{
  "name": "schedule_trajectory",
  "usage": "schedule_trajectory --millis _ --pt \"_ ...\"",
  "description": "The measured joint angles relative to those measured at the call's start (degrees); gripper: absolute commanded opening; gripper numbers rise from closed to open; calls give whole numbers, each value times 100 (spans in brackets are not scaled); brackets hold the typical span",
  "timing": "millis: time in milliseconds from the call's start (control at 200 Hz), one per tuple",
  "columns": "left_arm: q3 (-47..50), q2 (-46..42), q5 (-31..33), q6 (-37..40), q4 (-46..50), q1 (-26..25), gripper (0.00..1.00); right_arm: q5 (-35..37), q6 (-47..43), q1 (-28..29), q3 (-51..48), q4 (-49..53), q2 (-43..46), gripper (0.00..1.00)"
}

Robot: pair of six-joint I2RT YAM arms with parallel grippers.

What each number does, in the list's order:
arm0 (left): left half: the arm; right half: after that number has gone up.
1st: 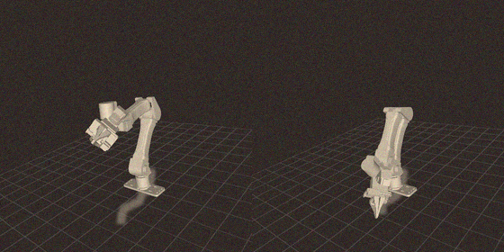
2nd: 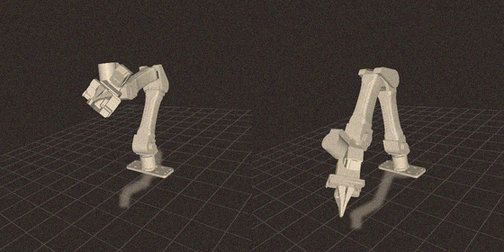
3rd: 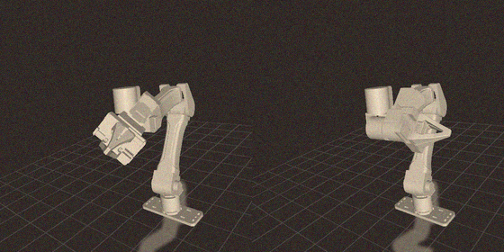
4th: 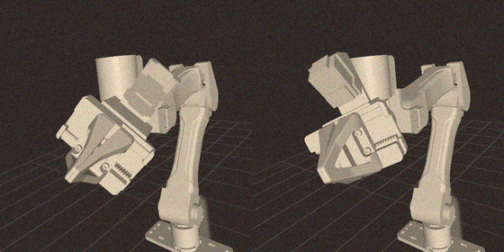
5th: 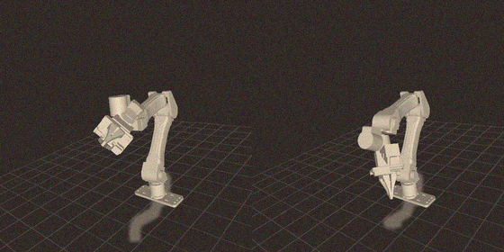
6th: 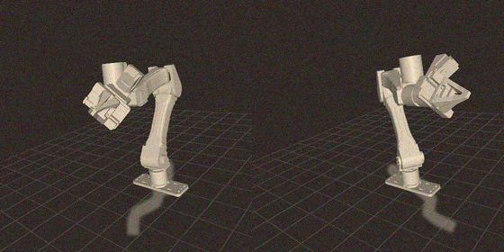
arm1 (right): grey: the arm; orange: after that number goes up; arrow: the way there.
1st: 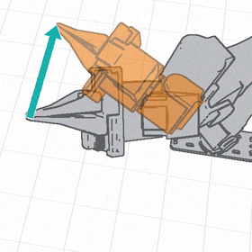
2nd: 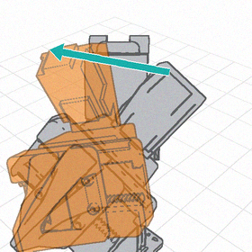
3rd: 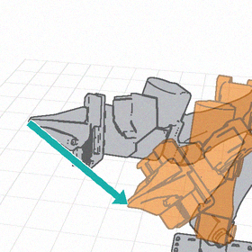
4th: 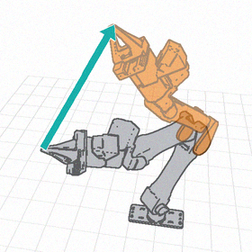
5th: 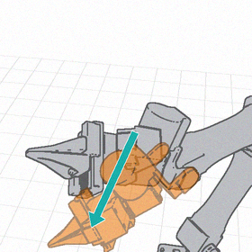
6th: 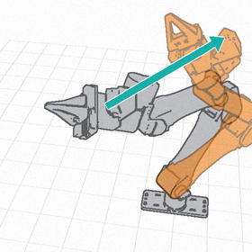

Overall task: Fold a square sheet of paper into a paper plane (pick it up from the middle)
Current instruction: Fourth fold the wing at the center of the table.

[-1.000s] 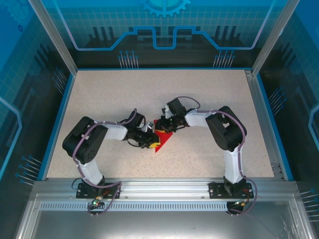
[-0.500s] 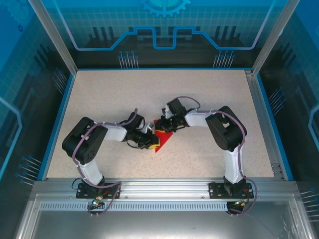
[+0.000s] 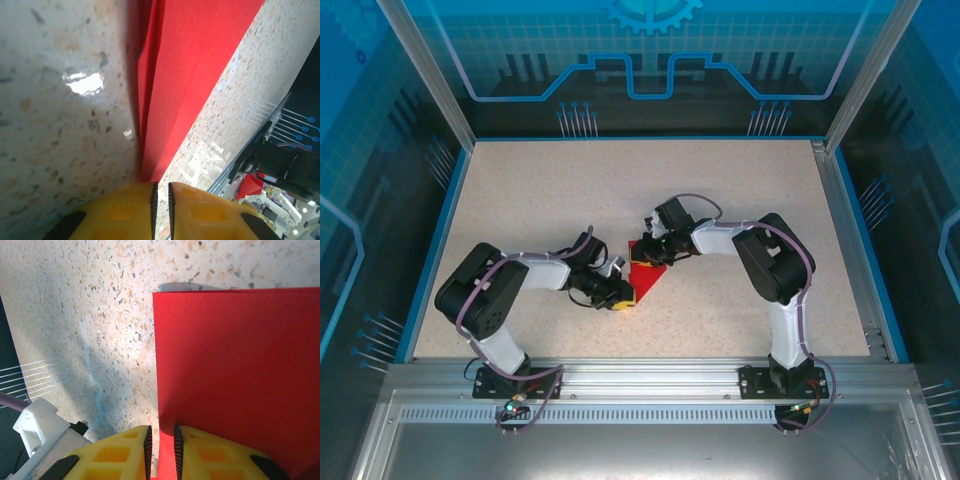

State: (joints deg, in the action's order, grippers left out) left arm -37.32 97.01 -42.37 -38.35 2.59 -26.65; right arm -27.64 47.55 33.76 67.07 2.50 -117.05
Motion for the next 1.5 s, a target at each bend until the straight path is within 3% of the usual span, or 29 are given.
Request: schedule_trajectory --millis 255,535,1035,1501 --pt "160 -400 -7 39 520 -31 15 13 4 2 0 0 4 22" --pt "142 -1353 535 -376 588 24 16 83 109 33 0 -2 11 22" --pt "-481 -199 1040 -1394 -726 22 18 170 197 48 -37 -44 35 21" --pt "-750 203 1989 -1082 -81 -334 7 192 190 33 98 225 37 21"
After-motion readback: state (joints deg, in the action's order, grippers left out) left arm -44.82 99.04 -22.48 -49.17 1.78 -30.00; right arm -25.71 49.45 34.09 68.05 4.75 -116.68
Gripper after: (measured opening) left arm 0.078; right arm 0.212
